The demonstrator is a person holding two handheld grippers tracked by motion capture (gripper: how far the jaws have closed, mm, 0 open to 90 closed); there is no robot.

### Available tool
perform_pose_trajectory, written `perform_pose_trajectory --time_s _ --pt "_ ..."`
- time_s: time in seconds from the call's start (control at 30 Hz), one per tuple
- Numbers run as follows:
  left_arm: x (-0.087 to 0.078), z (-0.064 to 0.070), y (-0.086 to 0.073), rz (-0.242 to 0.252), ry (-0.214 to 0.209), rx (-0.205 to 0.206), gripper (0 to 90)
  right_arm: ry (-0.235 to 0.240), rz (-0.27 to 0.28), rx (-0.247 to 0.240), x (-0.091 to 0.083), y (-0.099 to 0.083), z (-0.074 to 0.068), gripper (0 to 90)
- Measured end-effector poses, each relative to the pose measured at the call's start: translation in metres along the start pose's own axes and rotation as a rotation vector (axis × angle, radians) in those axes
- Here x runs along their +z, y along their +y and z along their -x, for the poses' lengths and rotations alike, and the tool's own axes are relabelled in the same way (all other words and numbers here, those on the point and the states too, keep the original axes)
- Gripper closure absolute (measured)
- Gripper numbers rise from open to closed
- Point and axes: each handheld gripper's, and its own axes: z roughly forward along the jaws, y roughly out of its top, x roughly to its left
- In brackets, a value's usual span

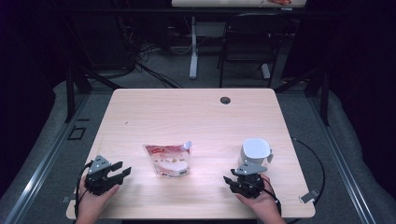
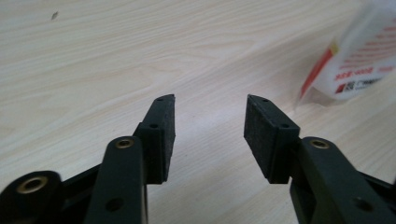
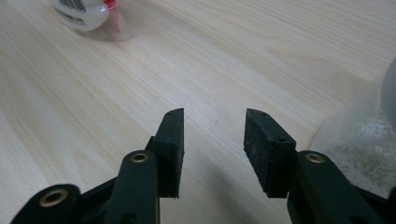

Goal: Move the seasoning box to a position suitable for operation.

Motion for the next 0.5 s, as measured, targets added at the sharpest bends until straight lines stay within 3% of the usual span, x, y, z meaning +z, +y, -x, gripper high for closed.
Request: perform_pose_trajectory --time_s 0.13,0.3,0.5 --pt "0.004 0.010 0.002 -0.025 -0.025 0.029 56.5 -0.003 0.002 -0.005 0.001 0.002 -0.001 58.5" --pt "0.004 0.016 0.005 -0.014 -0.058 0.023 56.8 -0.003 0.018 -0.009 0.000 0.003 -0.004 60.2" --pt "0.004 0.018 0.012 -0.043 -0.077 0.024 61.2 0.017 0.039 0.009 -0.002 0.006 -0.004 63.1"
